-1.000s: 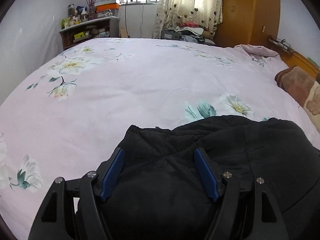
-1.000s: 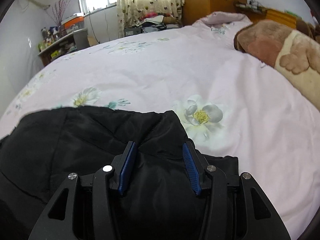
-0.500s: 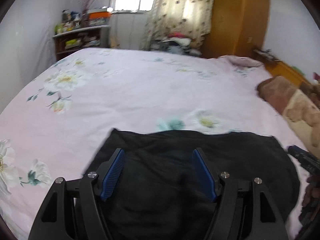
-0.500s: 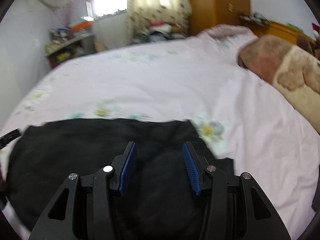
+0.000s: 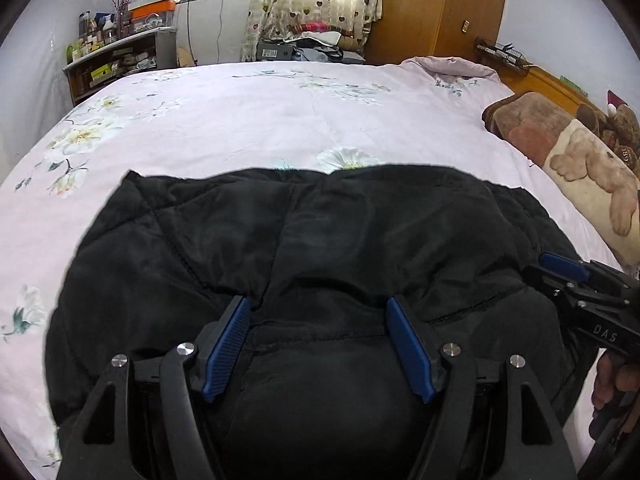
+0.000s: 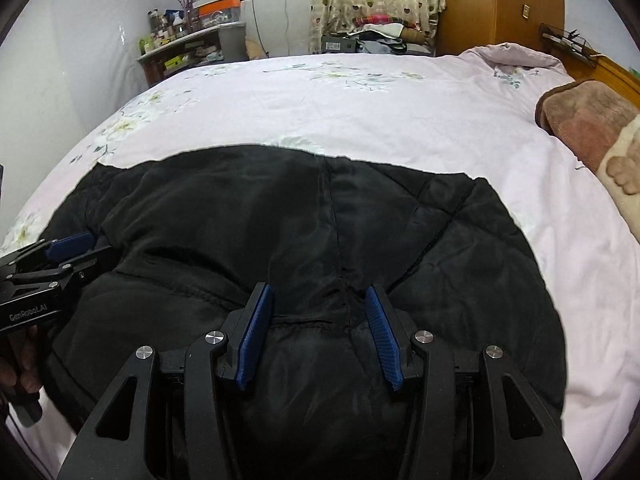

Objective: Fold large clothes

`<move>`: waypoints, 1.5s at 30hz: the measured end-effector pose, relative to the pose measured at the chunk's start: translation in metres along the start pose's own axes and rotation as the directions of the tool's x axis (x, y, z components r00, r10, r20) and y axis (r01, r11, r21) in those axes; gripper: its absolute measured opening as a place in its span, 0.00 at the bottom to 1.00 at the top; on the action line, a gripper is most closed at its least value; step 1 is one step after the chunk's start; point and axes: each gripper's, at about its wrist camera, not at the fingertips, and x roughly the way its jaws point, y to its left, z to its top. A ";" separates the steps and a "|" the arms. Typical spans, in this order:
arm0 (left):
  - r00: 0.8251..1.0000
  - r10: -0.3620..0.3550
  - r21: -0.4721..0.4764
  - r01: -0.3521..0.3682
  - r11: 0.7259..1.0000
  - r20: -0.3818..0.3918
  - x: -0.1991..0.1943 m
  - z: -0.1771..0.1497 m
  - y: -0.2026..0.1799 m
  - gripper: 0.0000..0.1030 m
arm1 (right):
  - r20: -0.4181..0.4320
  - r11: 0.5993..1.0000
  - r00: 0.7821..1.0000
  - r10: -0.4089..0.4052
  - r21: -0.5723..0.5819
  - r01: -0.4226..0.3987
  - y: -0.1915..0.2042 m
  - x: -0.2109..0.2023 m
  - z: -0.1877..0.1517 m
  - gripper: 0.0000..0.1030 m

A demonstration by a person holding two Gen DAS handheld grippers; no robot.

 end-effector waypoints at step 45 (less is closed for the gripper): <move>0.987 0.157 -0.005 -0.157 0.988 -0.023 0.060 0.049 0.074 0.58 | -0.089 0.988 0.988 -0.124 0.077 0.131 -0.075 0.052 0.045 0.47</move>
